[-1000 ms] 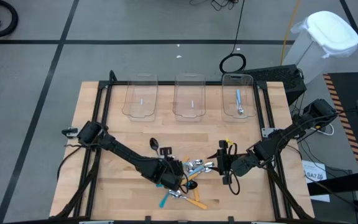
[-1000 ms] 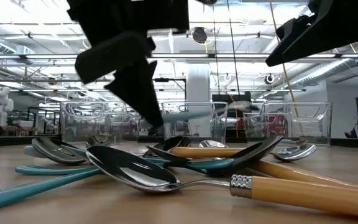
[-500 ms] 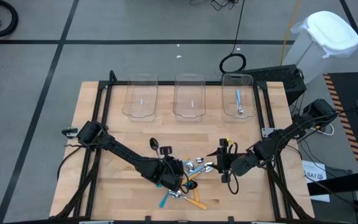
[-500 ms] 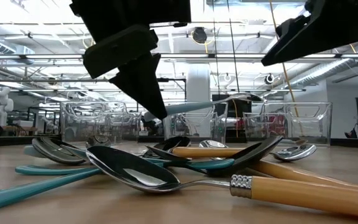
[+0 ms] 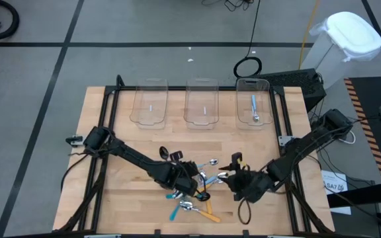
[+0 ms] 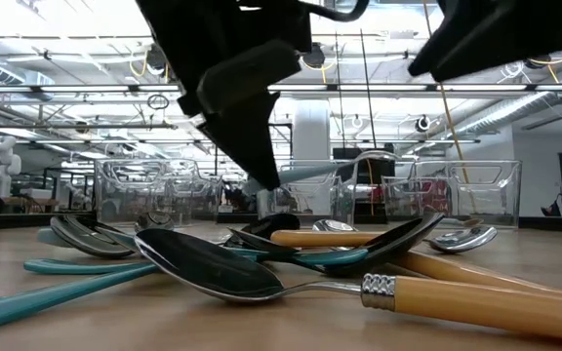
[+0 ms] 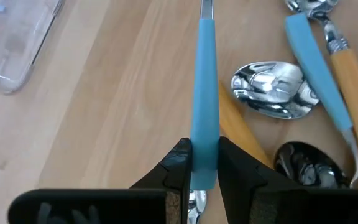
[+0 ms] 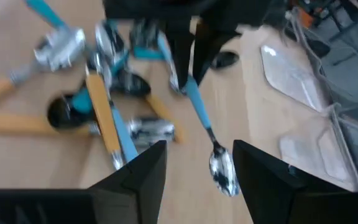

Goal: Sort silverware by color (type)
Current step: Put the light blue spoon into the right transparent bin

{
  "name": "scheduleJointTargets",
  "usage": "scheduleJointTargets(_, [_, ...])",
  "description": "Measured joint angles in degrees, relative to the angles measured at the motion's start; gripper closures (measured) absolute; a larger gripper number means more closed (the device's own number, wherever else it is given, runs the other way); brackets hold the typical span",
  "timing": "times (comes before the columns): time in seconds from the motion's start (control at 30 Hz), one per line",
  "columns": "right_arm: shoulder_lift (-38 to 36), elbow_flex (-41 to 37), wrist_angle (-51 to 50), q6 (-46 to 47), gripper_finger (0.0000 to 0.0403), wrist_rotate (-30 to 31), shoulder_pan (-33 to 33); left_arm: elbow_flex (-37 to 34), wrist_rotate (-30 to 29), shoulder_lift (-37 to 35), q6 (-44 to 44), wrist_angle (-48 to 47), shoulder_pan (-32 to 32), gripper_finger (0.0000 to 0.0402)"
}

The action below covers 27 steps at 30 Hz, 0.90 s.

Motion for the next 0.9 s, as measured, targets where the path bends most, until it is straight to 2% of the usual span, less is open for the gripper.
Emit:
scheduleJointTargets(0.17, [6.62, 4.13, -6.57, -2.61, 0.0222, 3.97, 0.30, 0.00, 1.16, 0.00, 0.51, 4.23, 0.00, 0.0341])
scheduleJointTargets(0.37, [13.87, 8.17, -6.76, -8.59, 0.0222, 11.29, 0.28, 0.02, 2.47, -0.02, 0.72, 7.02, 0.28, 0.0341])
scheduleJointTargets(0.57, [18.16, 10.68, -6.63, -9.87, 0.0222, 10.89, -0.02, 0.02, 2.61, -0.04, 1.30, 9.28, 0.35, 0.0341])
scheduleJointTargets(0.9, [18.64, 10.68, -6.76, -10.67, 0.0222, 10.86, -0.42, 0.02, 4.20, -0.05, 4.60, 15.11, 0.35, 0.0341])
